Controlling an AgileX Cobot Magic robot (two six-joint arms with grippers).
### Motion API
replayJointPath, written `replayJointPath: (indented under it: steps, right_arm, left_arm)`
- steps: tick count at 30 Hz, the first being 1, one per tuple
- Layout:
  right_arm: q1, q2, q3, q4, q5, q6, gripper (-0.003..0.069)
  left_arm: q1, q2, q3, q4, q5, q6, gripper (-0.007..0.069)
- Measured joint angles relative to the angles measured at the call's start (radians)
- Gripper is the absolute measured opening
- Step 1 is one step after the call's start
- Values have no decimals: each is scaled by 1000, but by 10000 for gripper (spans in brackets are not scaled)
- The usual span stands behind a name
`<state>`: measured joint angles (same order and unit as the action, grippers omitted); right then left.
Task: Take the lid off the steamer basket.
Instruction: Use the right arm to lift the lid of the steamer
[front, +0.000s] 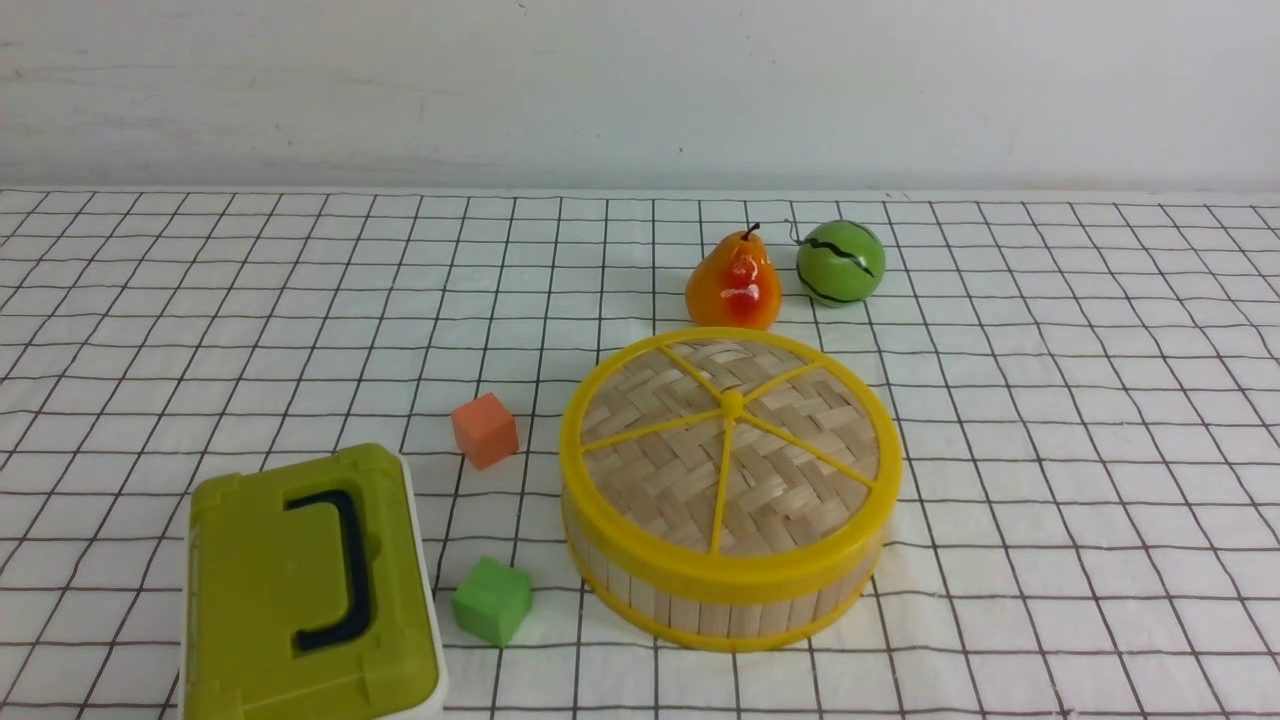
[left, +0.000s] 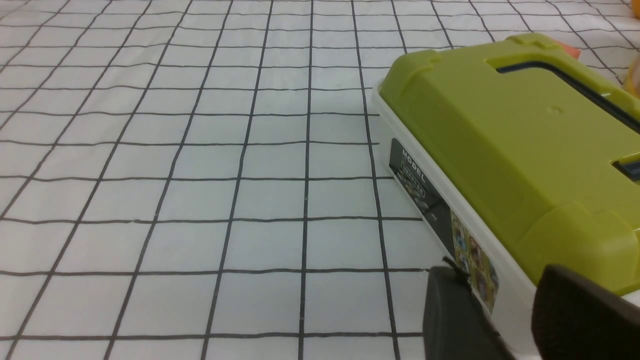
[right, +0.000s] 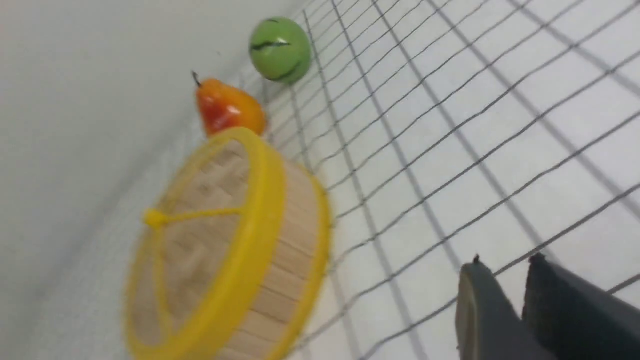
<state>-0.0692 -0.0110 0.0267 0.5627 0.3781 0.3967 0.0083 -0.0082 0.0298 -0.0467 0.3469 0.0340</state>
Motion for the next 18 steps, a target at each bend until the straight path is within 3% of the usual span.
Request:
replayJointPath:
  steps: [4, 11, 16, 18]
  right_arm:
    - [0, 0, 0, 143, -4, 97, 139]
    - [0, 0, 0, 153, -7, 114, 146]
    - [0, 0, -14, 153, 7, -31, 146]
    - [0, 7, -98, 148, 41, -226, 134]
  left_arm:
    - [0, 0, 0, 0, 0, 0, 239]
    - [0, 0, 0, 0, 0, 0, 239]
    - [0, 0, 0, 0, 0, 0, 239]
    - [0, 0, 0, 0, 0, 0, 239]
